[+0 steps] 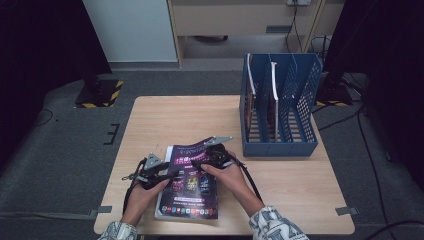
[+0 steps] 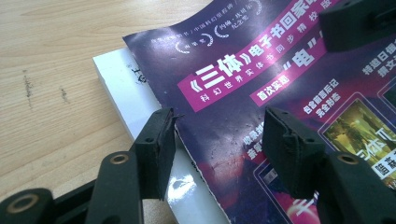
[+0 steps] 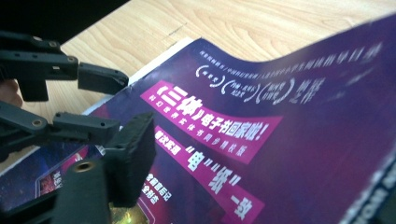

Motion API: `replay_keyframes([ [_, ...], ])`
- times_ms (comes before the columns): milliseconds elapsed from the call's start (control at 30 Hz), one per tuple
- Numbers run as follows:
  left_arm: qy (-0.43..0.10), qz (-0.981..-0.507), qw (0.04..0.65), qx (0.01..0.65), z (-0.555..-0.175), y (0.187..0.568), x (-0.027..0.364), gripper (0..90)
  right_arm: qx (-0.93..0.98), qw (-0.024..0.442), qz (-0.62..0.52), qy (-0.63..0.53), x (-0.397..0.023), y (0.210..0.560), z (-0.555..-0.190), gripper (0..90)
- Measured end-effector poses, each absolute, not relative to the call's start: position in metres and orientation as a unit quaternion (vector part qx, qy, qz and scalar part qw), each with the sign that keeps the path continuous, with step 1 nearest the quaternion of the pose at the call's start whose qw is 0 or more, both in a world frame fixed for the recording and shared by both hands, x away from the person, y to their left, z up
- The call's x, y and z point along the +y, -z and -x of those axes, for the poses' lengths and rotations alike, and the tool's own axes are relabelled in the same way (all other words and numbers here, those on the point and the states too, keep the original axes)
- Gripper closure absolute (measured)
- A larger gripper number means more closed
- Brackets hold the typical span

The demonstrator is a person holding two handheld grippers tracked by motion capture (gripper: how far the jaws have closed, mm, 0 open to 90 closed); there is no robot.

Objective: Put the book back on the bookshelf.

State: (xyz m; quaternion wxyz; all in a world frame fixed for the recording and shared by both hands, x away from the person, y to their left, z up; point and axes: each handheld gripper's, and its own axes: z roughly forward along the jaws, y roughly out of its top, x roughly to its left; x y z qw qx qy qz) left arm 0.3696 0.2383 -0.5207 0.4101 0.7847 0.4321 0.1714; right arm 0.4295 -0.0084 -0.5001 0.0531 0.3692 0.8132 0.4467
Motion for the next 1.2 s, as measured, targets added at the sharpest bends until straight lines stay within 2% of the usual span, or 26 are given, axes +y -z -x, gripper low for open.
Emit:
replay_keyframes([
  [167,-0.172,-0.785,0.41,0.432,-0.37,0.521,0.238,43.7,0.813,0.051,-0.382,-0.436,-0.006,0.502,-0.429,42.4],
  [200,-0.172,-0.785,0.41,0.432,-0.37,0.521,0.238,43.7,0.812,0.046,-0.391,-0.431,-0.006,0.501,-0.43,48.7],
  [233,-0.171,-0.785,0.41,0.432,-0.37,0.521,0.238,43.7,0.812,0.046,-0.391,-0.431,-0.006,0.501,-0.43,48.7],
  [333,-0.168,-0.786,0.41,0.43,-0.37,0.52,0.238,41.0,0.801,0.047,-0.405,-0.438,-0.008,0.499,-0.432,61.5],
  [500,-0.156,-0.783,0.416,0.435,-0.371,0.519,0.238,37.4,0.785,0.053,-0.41,-0.463,-0.013,0.492,-0.434,75.2],
  [567,-0.155,-0.781,0.42,0.436,-0.371,0.518,0.239,35.3,0.782,0.052,-0.4,-0.476,-0.013,0.485,-0.435,77.1],
  [867,-0.143,-0.773,0.44,0.433,-0.369,0.514,0.244,29.3,0.784,0.102,-0.35,-0.502,-0.012,0.454,-0.431,80.3],
  [1200,-0.111,-0.776,0.455,0.423,-0.371,0.514,0.242,29.1,0.761,0.133,-0.336,-0.538,-0.02,0.428,-0.431,82.1],
])
